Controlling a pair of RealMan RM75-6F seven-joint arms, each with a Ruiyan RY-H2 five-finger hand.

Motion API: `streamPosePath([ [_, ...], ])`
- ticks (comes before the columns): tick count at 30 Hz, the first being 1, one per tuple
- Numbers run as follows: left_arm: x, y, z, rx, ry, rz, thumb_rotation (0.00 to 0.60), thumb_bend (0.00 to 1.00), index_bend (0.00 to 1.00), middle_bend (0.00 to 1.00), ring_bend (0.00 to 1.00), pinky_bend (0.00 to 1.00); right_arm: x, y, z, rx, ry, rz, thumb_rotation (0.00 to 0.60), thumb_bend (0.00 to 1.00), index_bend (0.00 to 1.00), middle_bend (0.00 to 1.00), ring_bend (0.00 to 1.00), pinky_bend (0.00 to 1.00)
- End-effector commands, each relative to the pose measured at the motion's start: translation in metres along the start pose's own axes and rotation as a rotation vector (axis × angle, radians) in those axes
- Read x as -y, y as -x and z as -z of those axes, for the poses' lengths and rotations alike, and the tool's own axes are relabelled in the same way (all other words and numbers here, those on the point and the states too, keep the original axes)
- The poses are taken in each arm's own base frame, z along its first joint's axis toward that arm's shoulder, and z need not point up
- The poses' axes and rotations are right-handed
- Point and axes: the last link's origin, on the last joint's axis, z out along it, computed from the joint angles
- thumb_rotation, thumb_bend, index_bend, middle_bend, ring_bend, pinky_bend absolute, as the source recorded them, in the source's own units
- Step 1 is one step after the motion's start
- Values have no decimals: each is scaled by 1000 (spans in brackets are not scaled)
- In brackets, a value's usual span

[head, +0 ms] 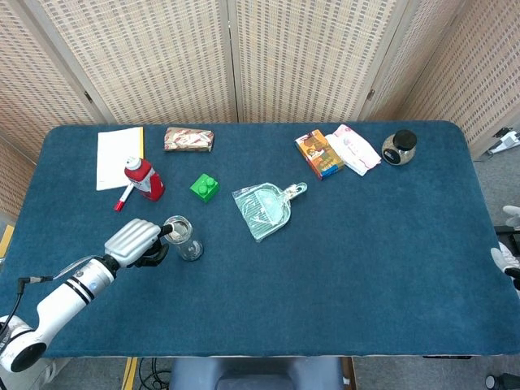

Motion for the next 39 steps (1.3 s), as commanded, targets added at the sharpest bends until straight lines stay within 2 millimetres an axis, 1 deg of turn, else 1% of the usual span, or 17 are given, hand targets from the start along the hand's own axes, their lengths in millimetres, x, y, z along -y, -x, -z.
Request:
streamPosePath([
  [1, 0, 0, 0, 1, 0, 1, 600, 656, 282, 1000, 999, 1000, 0, 0, 0, -1, 1, 0, 600, 251, 262, 372, 242, 334],
  [16, 0, -5, 5, -14, -8, 6, 600, 657, 282, 1000, 999, 1000, -1, 0, 1, -3, 4, -3, 600, 251, 262, 372, 242, 334],
  [28, -1, 0, 7, 18, -8, -9, 600, 656, 283, 1000, 999, 1000, -1, -1, 2, -5, 1, -4, 600, 251, 262, 372, 242, 334],
  [39, 0, -1, 7, 12, -16, -3, 600, 655, 284, 1000, 999, 1000, -1, -1, 1, -7, 2, -5, 600, 250, 262, 372, 242, 334],
])
